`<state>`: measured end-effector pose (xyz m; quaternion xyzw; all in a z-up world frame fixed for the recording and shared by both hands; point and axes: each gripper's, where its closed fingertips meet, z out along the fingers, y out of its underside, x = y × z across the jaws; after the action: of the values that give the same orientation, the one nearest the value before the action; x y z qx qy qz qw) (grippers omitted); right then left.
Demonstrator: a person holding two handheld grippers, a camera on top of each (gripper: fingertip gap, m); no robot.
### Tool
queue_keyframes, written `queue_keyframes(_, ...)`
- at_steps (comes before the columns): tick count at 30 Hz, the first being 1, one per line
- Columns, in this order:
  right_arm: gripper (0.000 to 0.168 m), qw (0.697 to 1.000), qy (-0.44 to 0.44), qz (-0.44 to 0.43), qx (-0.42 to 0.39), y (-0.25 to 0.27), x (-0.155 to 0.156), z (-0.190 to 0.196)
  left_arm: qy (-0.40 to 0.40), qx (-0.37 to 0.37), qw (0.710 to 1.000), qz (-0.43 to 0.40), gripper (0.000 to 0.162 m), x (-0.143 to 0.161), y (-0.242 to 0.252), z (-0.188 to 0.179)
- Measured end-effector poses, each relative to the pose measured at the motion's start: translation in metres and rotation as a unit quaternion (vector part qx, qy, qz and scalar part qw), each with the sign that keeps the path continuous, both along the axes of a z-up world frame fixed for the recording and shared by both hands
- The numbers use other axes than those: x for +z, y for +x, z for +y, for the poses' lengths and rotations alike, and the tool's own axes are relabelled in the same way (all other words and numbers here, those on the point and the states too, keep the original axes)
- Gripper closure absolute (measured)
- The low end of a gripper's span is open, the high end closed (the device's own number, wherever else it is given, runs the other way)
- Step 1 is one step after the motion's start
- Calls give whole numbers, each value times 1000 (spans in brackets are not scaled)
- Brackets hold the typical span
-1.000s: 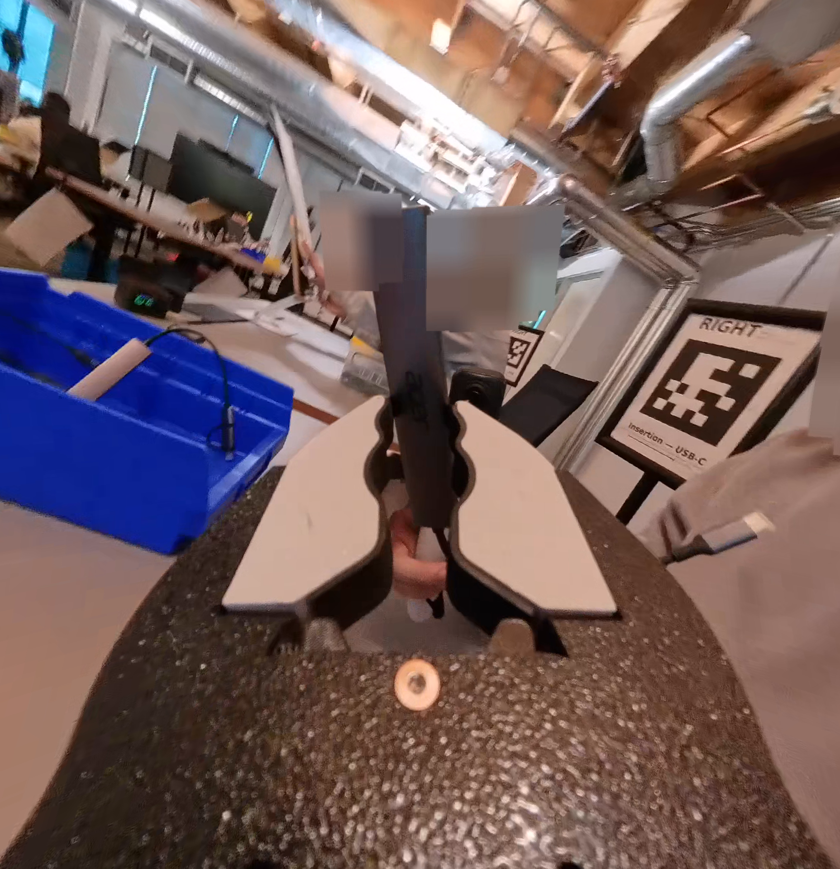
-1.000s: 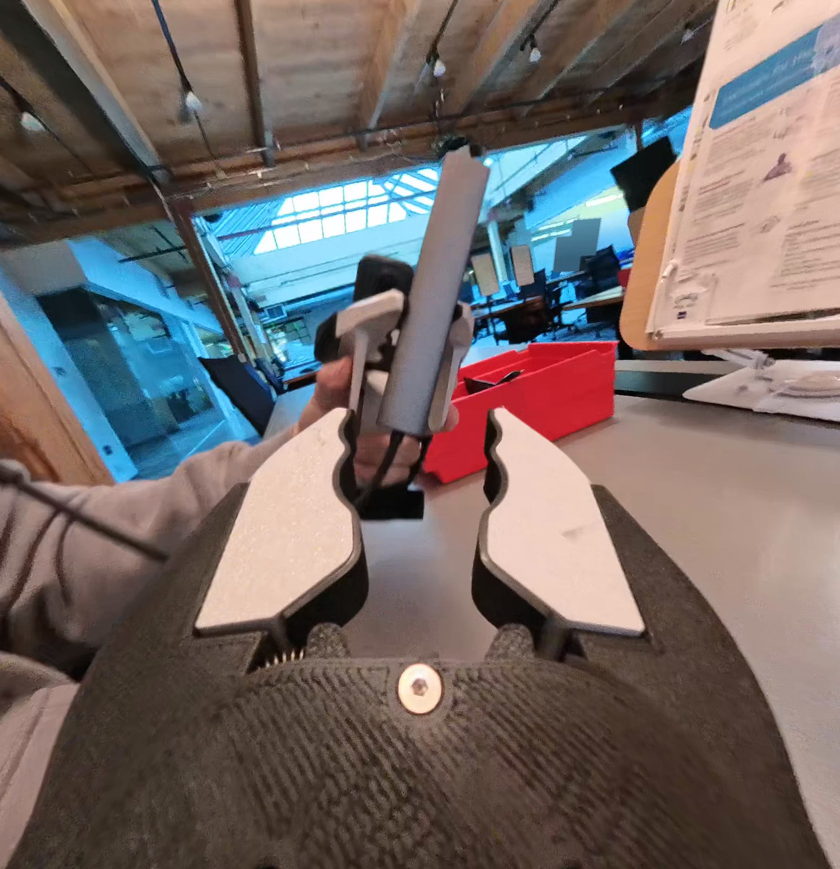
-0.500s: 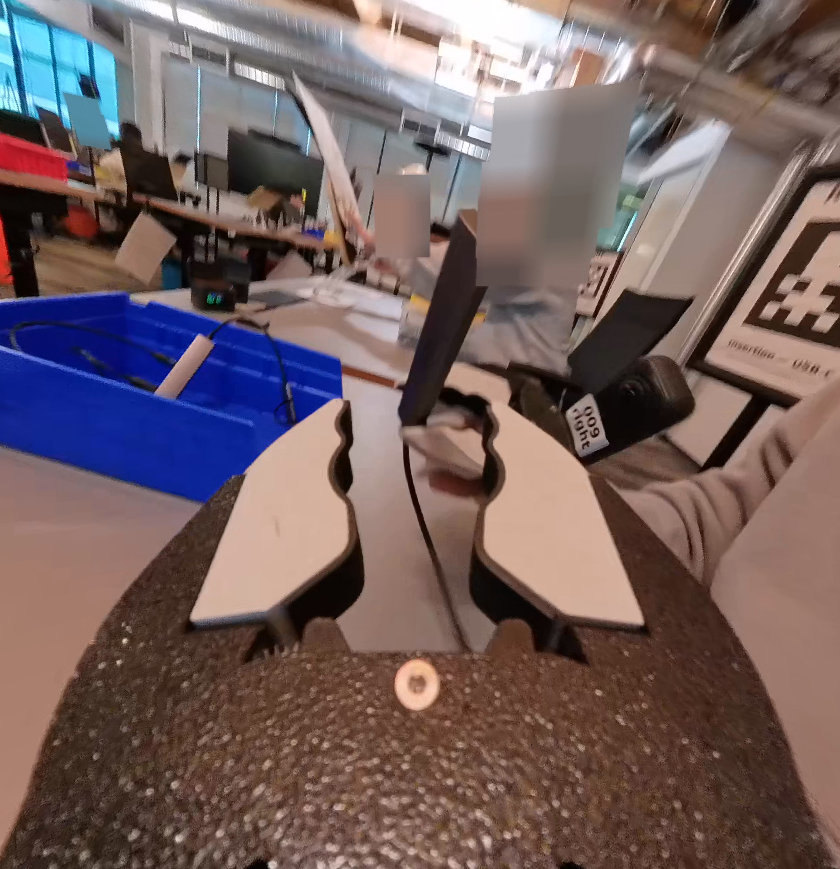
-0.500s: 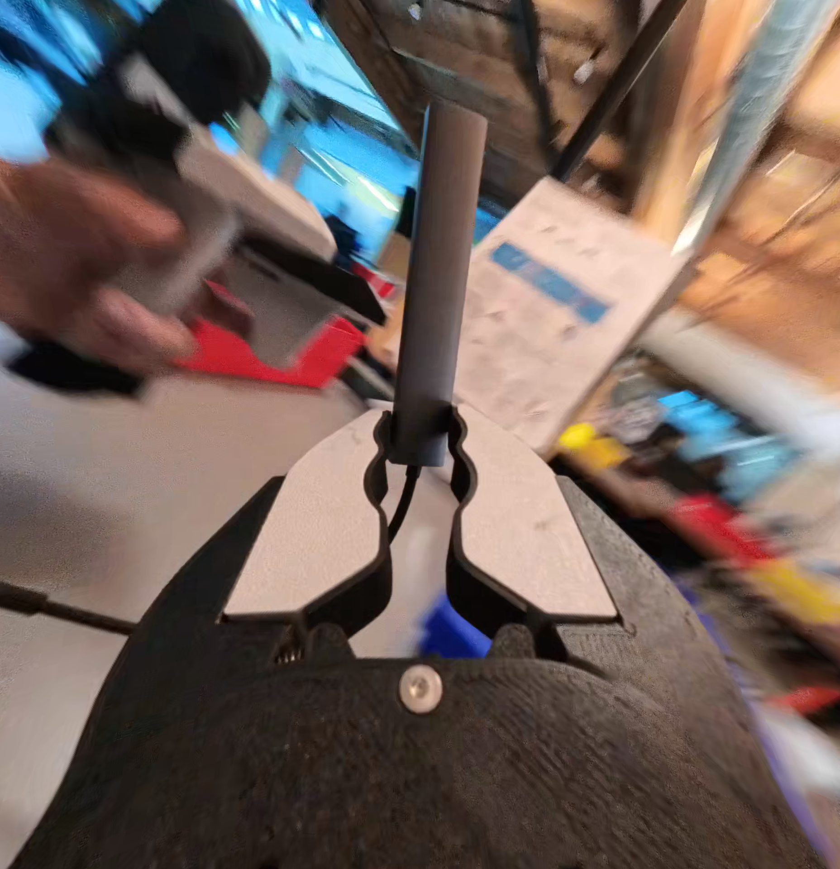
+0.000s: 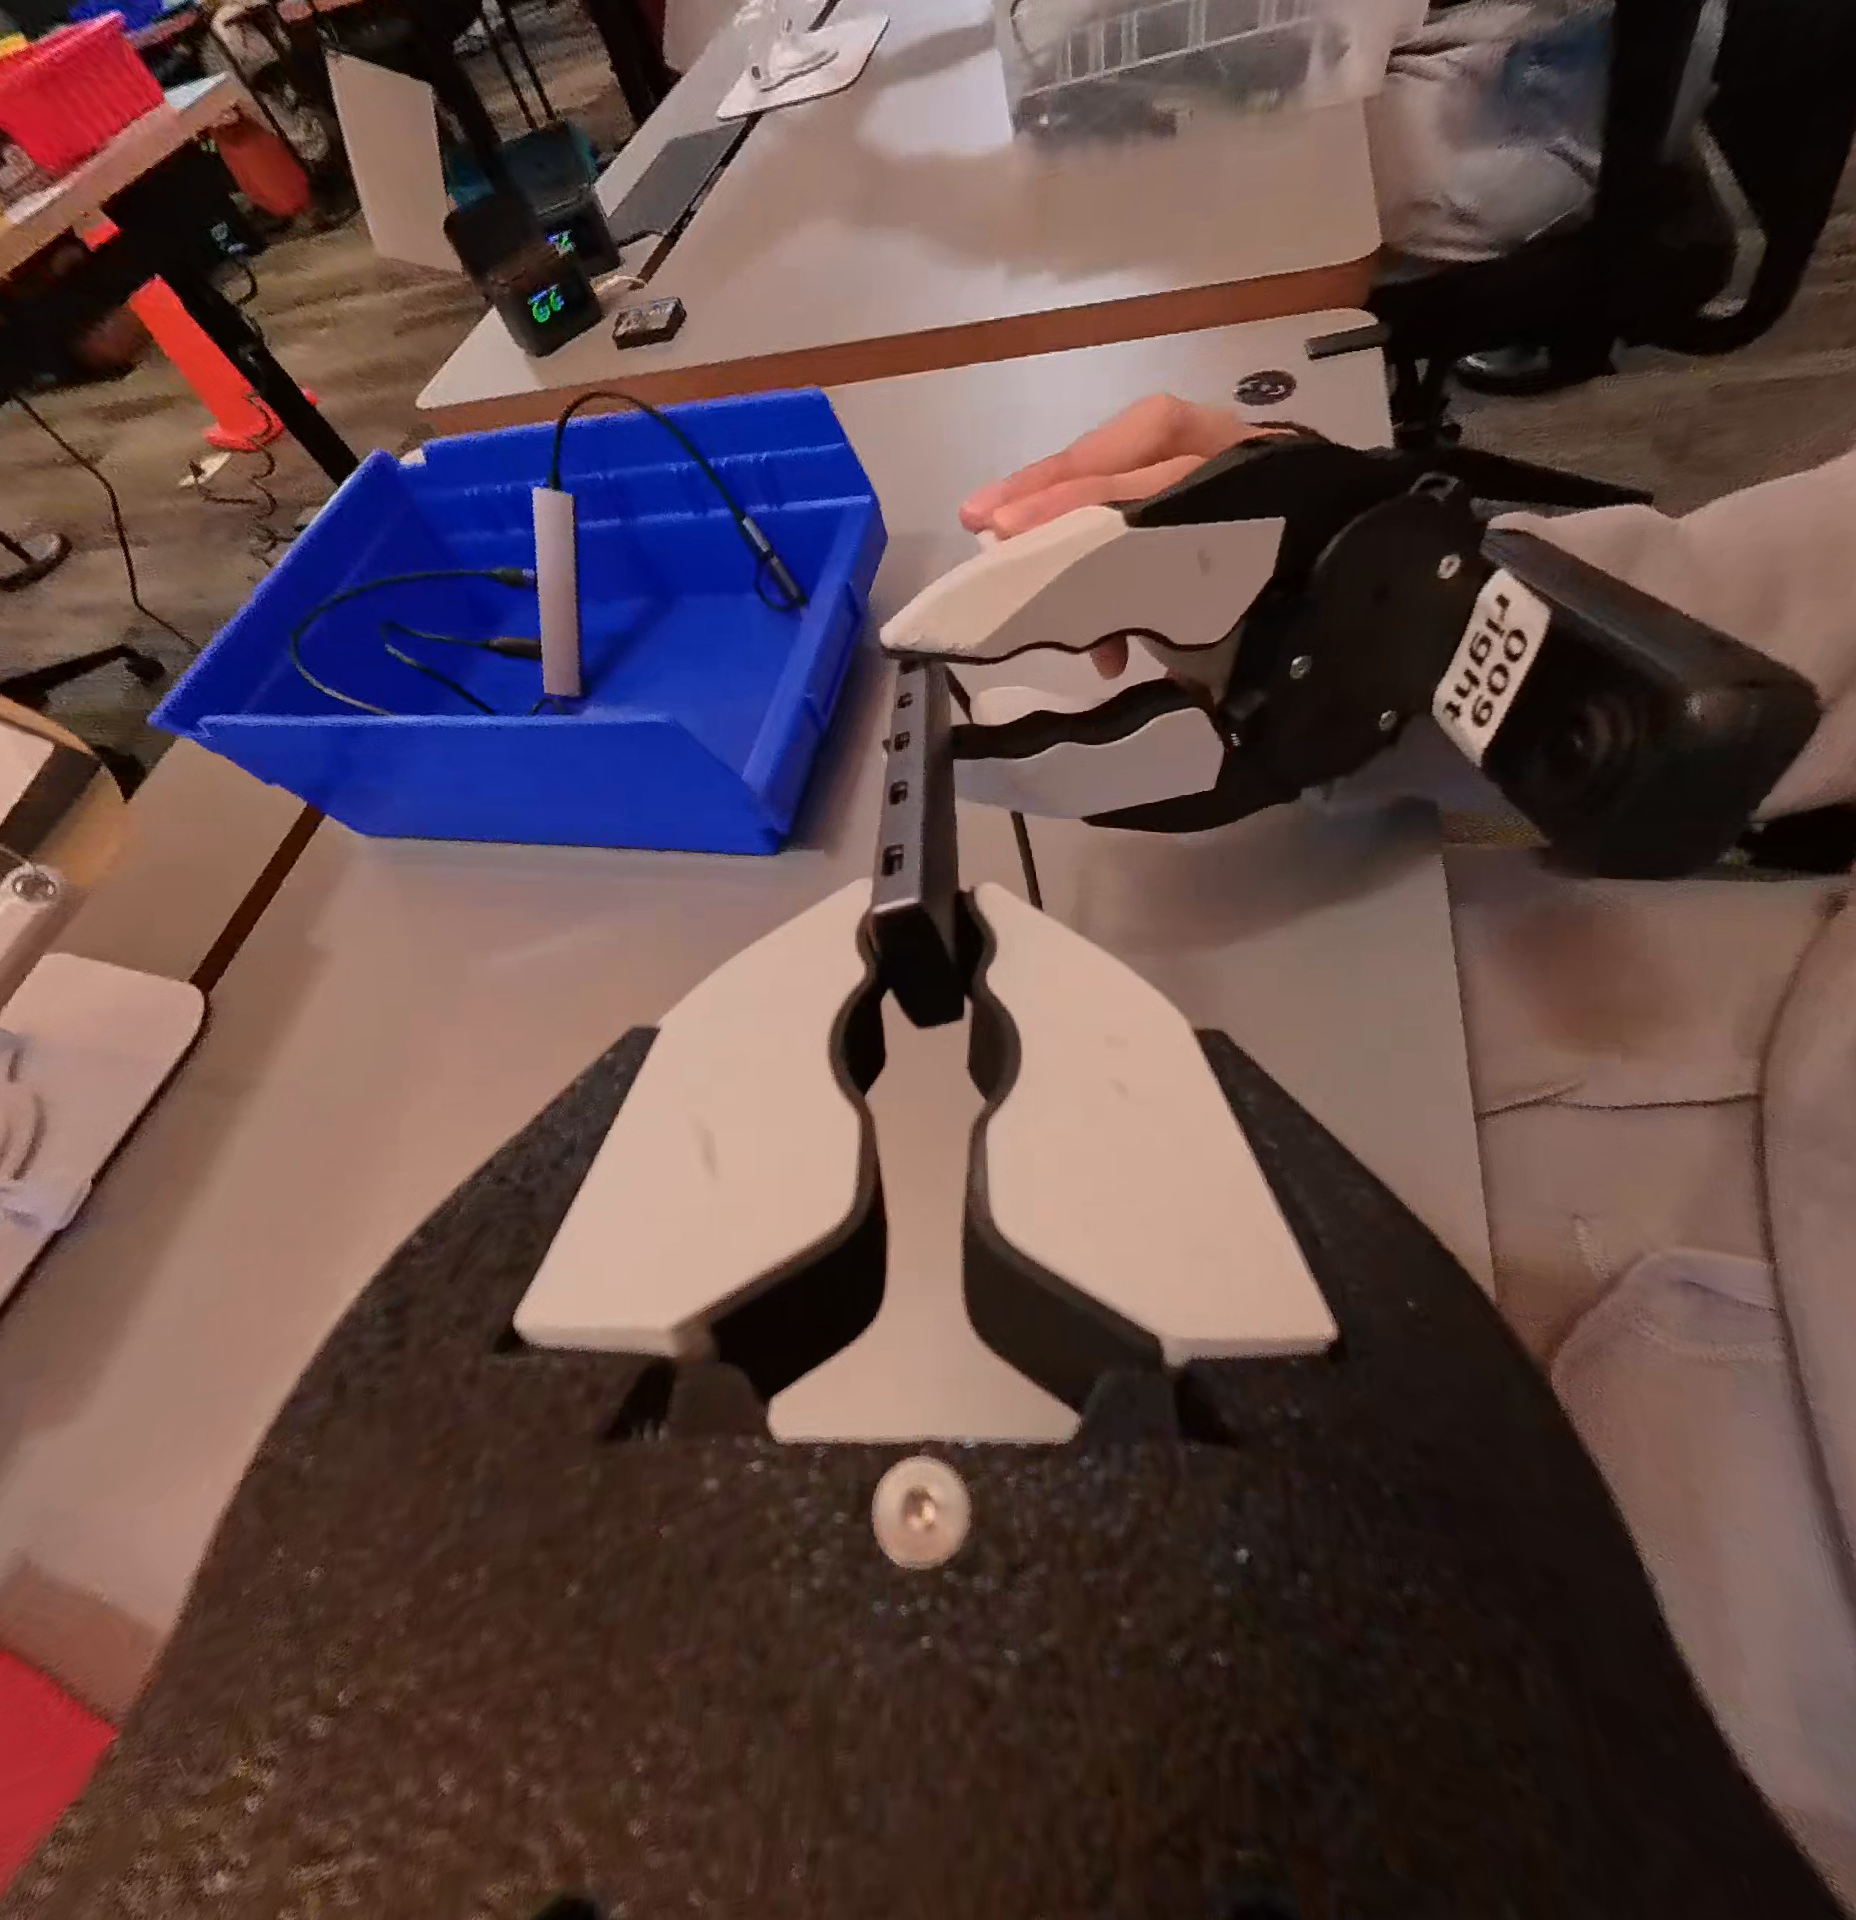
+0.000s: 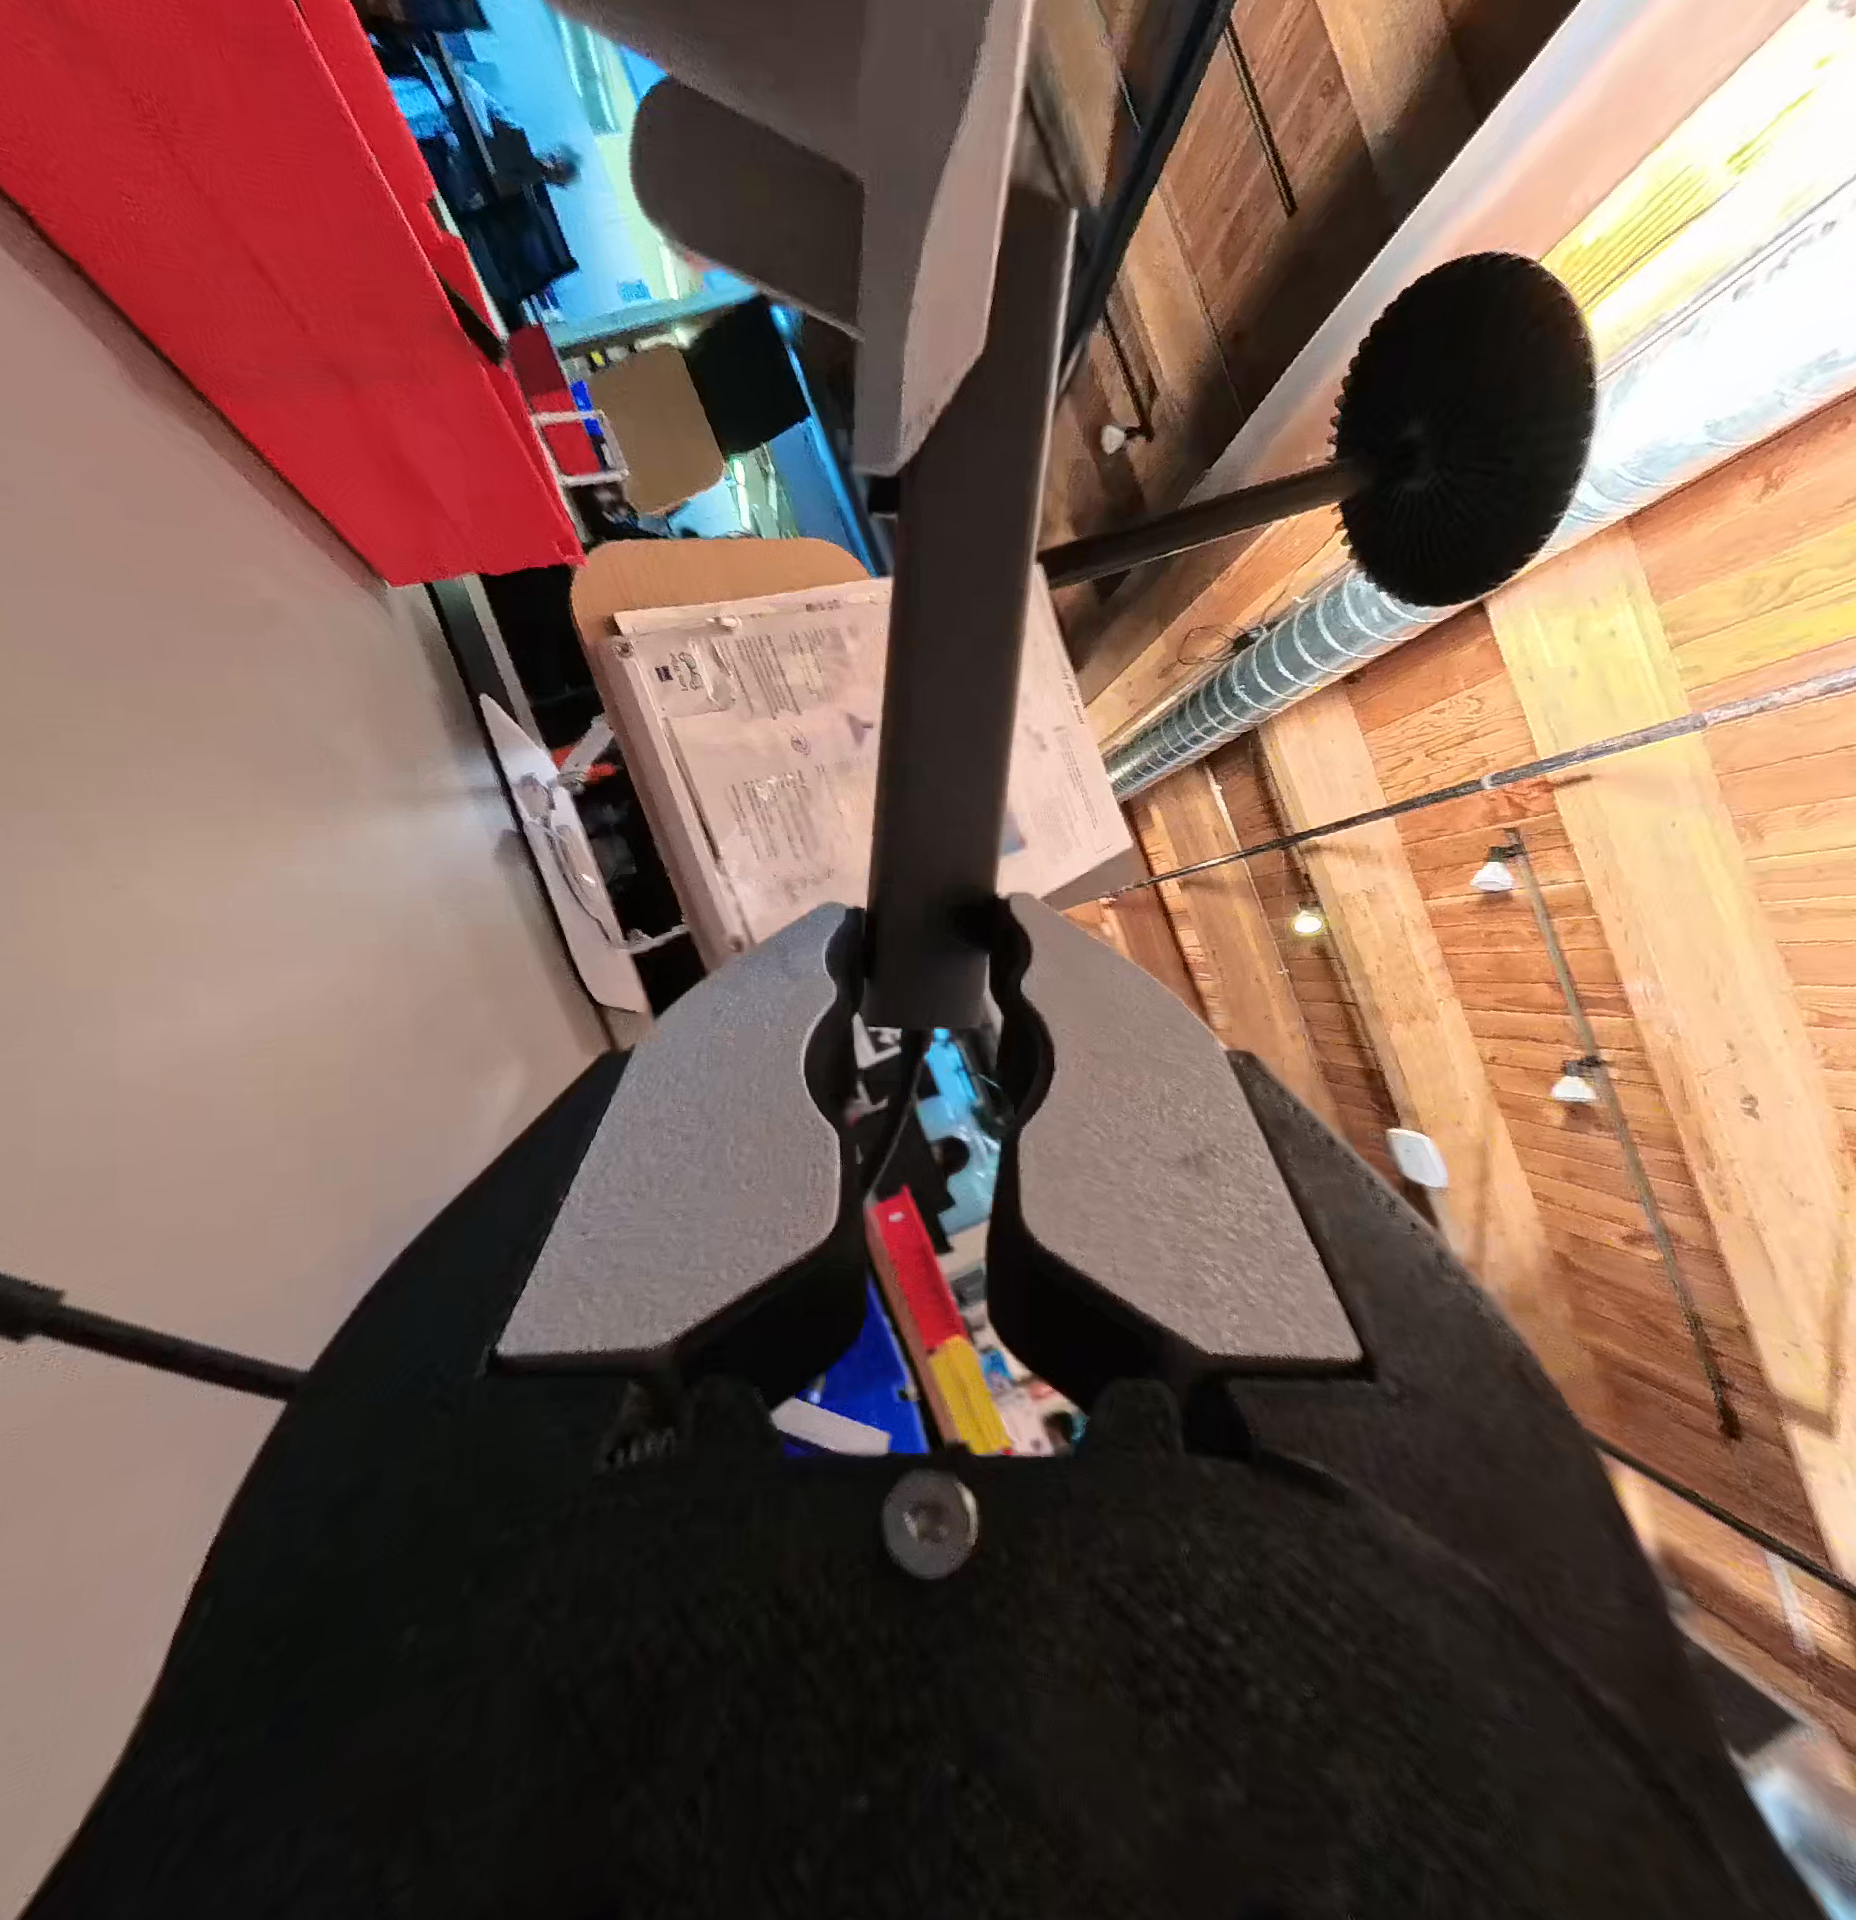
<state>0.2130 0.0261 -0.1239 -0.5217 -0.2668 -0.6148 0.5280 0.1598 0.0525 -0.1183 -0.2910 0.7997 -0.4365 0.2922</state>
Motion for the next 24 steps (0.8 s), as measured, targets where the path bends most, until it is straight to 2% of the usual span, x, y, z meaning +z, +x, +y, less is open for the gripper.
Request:
queue_keyframes(3, 145, 999, -13, 34, 12, 4, -8, 3, -39, 17, 999, 7, 153, -6, 4, 1)
queue_keyframes(5, 146, 996, -16, 88, 23, 9, -12, 5, -77, 37, 996, 9, 153, -9, 8, 4)
queue_keyframes(7, 139, 990, 10, 135, 31, 15, -9, 2, -117, 71, 991, -5, 153, -7, 15, 13)
queue_keyframes(9, 134, 974, 19, 215, 63, 16, -9, 4, -151, 102, 983, -33, 153, -2, 21, 26)
queue_keyframes(10, 134, 955, 28, 279, 93, 13, -8, 6, -160, 115, 979, -60, 153, 3, 23, 32)
queue_keyframes(11, 130, 919, 39, 368, 134, 9, -6, 9, -158, 125, 975, -96, 153, 8, 25, 37)
queue_keyframes(12, 127, 857, 48, 478, 183, 4, -6, 14, -142, 125, 973, -135, 153, 12, 24, 39)
queue_keyframes(13, 124, 771, 60, 588, 236, -1, -4, 19, -115, 109, 972, -173, 153, 15, 22, 36)
queue_keyframes(15, 115, 566, 60, 742, 354, -17, 4, 21, -47, 83, 967, -237, 153, 16, 18, 29)
queue_keyframes(16, 111, 481, 53, 784, 390, -20, 7, 20, -20, 65, 967, -247, 153, 13, 17, 24)
queue_keyframes(17, 111, 429, 36, 803, 413, -24, 7, 19, -1, 42, 967, -250, 153, 10, 15, 18)
queue_keyframes(18, 108, 405, 21, 810, 424, -26, 5, 17, 16, 23, 966, -257, 153, 9, 13, 14)
queue_keyframes(20, 107, 383, 20, 815, 434, -25, 3, 15, 41, -23, 963, -264, 153, 6, 8, 7)
queue_keyframes(23, 127, 315, 53, 819, 477, -20, 18, 7, 73, -71, 959, -263, 153, 0, 4, 2)
queue_keyframes(24, 133, 304, 51, 819, 483, -21, 18, 7, 75, -80, 959, -260, 153, -1, 3, 1)
